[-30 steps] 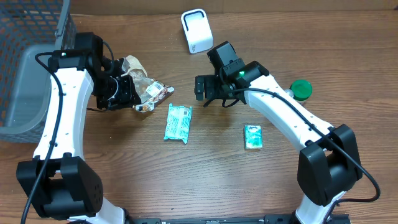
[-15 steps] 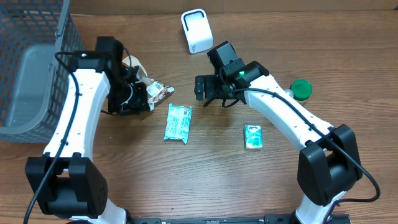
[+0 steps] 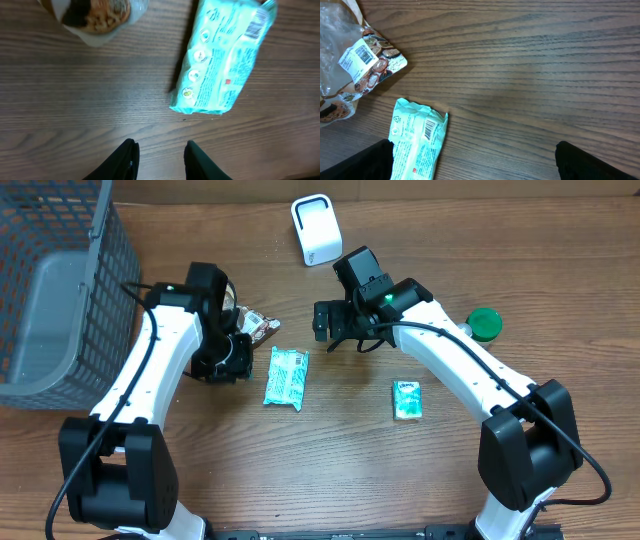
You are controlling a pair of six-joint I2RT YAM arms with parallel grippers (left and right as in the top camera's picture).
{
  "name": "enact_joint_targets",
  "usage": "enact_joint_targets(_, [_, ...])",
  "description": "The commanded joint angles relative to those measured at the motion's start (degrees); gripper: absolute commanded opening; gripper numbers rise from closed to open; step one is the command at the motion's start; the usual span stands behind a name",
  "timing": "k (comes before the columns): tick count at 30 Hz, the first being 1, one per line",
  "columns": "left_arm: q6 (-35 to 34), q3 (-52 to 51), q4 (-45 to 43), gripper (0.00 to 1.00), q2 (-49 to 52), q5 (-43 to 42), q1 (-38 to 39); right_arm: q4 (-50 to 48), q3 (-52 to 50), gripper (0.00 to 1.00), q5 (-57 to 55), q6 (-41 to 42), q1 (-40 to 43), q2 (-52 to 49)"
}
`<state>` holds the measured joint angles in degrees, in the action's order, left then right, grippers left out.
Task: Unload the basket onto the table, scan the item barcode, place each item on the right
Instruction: 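Release the Pantree bag and move the left gripper over the wipe pack, then lower the left gripper and close it on the wipe pack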
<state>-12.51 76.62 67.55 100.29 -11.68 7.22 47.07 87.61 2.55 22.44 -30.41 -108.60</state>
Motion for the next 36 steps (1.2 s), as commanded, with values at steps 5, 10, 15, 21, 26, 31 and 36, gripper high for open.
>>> enact_joint_targets(5, [-1.88, -5.14, -4.48, 0.35, -0.22, 0.72, 1.84, -0.44, -0.22, 1.00, -0.37, 0.00, 0.17, 0.11])
enact_joint_targets(10, [-2.12, -6.49, -6.54, 0.34, -0.22, 0.72, 2.34, -0.44, -0.22, 1.00, -0.37, 0.00, 0.17, 0.11])
enact_joint_targets(15, [-2.78, -7.02, -6.99, 0.36, -0.22, 0.72, 2.75, -0.42, -0.22, 1.00, -0.37, 0.00, 0.17, 0.11])
enact_joint_targets(21, [-2.82, -7.06, -7.02, 0.36, -0.22, 0.72, 4.22, -0.44, -0.22, 1.00, -0.37, 0.00, 0.17, 0.11])
enact_joint_targets(26, [-3.41, -7.06, -6.99, 0.35, -0.22, 0.74, 5.97, -0.42, -0.22, 1.00, -0.37, 0.00, 0.17, 0.11])
enact_joint_targets(31, [-4.50, -7.06, -7.19, 0.36, -0.22, 0.74, 7.32, -0.42, -0.22, 1.00, -0.37, 0.00, 0.17, 0.11])
enact_joint_targets(36, [-5.44, -7.13, -8.02, 0.36, -0.22, 0.96, 9.07, -0.42, -0.22, 1.00, -0.37, 0.00, 0.17, 0.11])
